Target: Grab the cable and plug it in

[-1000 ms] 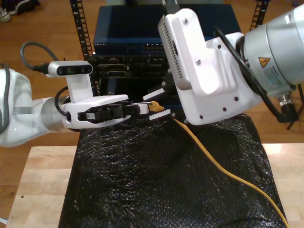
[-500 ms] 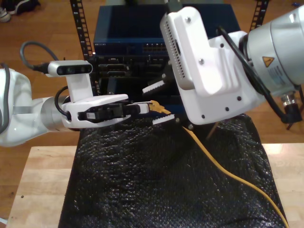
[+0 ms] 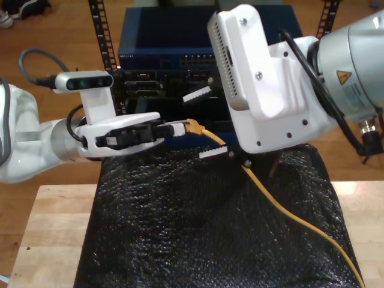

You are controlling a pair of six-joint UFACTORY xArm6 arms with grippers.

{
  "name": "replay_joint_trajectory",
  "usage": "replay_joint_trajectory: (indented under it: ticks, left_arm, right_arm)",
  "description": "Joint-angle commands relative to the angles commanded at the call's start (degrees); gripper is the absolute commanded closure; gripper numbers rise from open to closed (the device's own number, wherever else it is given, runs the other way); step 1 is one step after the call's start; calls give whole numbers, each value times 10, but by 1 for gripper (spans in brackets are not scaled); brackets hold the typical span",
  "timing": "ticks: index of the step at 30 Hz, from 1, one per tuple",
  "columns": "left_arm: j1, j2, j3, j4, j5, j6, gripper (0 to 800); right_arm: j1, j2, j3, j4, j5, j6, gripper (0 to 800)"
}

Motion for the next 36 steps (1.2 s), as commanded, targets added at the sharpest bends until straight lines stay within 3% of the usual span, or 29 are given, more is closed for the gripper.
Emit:
replay_joint_trajectory:
  ticks: [25, 36]
  left_arm:
    - [2, 0, -6, -11, 13, 0, 767]
    - [3, 0, -7, -11, 22, 0, 767]
  right_arm:
    - [0, -4, 9, 0, -20, 1, 169]
    - [0, -4, 11, 0, -22, 2, 234]
